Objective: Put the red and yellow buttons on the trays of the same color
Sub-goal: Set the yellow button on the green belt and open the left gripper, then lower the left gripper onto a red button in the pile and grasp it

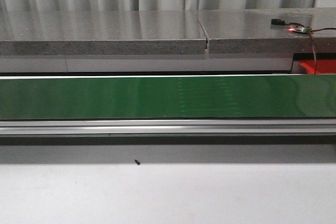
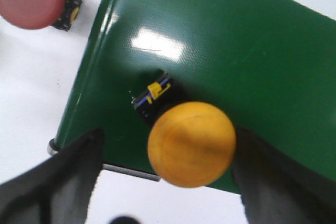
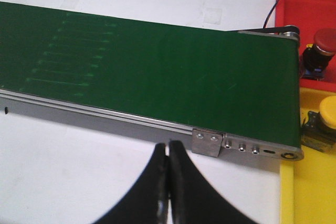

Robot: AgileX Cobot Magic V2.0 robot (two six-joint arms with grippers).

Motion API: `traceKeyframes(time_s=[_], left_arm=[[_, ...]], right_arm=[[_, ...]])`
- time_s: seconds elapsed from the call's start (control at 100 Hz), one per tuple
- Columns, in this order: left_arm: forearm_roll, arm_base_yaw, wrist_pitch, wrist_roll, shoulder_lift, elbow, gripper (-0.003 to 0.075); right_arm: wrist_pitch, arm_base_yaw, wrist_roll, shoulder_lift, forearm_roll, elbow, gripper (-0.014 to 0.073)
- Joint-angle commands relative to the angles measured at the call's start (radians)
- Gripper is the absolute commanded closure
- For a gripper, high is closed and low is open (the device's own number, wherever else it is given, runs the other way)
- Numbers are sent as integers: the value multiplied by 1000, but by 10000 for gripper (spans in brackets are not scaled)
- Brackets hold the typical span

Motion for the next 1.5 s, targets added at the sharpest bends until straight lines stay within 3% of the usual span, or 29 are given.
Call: traceKeyframes(time_s=[0.0,0.41,0.69,1.32,1.49], left_arm=[[-42,-5,-13,8,-48,-24,127],[-63,56,-36,-59,-80,-174,146],[-4,116,-36,-126,27,-182,160],[-4,144,-149,-167,179,-184,167],[-4,144,-176,-176,203,-184,206]], right_arm=[[-57,-1,-4,-1,16,-26,660],[-57,-1,-4,-1,16,-26,660],[-58,-1,-4,-1,16,-26,660],[-56,-1,-4,-1,16,-26,660],[-56,-1,-4,-1,16,-26,660]])
